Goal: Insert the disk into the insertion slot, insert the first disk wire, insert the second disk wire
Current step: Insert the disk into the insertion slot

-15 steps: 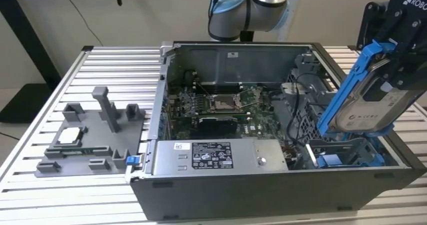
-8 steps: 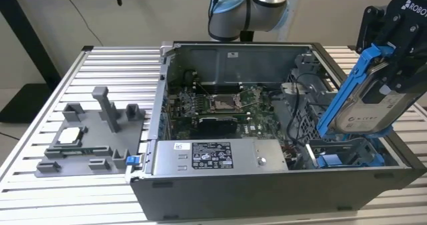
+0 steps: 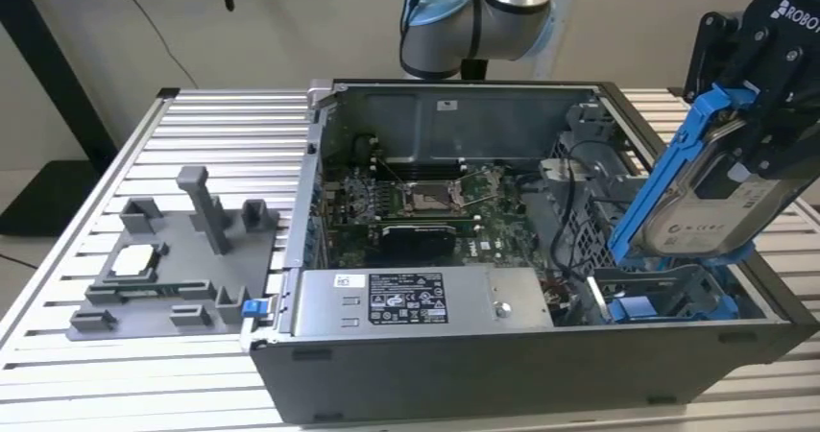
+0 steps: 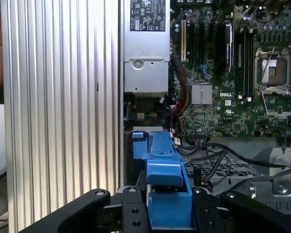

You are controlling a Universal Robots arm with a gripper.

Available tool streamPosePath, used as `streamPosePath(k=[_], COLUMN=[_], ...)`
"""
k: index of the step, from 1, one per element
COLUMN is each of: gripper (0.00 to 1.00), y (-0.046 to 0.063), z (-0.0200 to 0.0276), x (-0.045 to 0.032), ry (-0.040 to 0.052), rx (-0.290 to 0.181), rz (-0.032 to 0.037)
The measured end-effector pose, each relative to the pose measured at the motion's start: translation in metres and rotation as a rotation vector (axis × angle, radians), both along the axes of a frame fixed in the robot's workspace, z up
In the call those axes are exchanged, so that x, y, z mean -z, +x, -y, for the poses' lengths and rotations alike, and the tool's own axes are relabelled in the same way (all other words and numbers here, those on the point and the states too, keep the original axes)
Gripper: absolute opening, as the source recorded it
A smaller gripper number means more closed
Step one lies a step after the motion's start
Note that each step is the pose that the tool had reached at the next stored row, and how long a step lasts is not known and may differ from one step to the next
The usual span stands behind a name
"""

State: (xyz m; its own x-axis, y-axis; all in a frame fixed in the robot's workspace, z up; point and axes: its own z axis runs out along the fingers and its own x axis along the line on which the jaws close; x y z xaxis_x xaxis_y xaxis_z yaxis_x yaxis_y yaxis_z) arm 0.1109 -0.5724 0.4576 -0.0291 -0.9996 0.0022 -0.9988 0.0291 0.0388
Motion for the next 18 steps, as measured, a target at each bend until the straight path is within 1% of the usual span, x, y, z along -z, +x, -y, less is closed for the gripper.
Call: streamPosePath(k=[5,18], gripper=[0.00,0.00], y=[0.000,0.002], z=[0.0000,-0.0001], x=[0.0019,0.0135], ry=[0.0005,0.0012], rx=[0.002,0.004], rz=[0.0000,0.0001])
